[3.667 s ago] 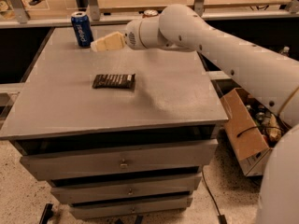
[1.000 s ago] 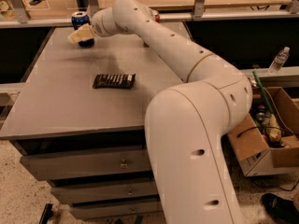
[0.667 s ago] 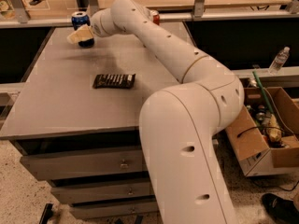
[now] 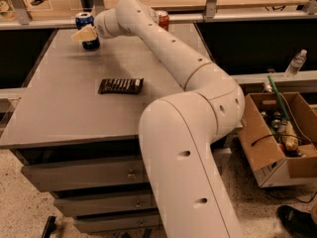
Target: Pick pepsi can
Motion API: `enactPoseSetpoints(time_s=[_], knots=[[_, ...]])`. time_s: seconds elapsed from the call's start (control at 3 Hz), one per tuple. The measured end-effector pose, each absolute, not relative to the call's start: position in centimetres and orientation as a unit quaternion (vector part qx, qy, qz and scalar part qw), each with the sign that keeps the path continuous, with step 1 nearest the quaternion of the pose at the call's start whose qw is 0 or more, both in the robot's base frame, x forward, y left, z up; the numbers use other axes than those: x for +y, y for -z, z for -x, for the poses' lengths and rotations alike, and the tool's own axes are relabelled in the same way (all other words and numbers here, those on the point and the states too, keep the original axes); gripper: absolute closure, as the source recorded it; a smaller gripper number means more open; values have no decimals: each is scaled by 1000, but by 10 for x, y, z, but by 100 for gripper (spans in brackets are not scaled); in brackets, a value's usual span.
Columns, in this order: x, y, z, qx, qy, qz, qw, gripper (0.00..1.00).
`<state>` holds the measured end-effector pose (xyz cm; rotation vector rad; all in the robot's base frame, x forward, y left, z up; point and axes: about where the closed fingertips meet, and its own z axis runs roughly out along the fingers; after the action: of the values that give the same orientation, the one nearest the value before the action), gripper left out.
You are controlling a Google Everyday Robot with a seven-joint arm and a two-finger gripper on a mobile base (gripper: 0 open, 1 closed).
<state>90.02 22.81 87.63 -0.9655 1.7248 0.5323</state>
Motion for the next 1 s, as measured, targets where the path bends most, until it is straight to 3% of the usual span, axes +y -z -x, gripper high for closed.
enactPoseSetpoints(time_s=[1.0], knots=[[221,-877,-902,711,-220,413,526,87]])
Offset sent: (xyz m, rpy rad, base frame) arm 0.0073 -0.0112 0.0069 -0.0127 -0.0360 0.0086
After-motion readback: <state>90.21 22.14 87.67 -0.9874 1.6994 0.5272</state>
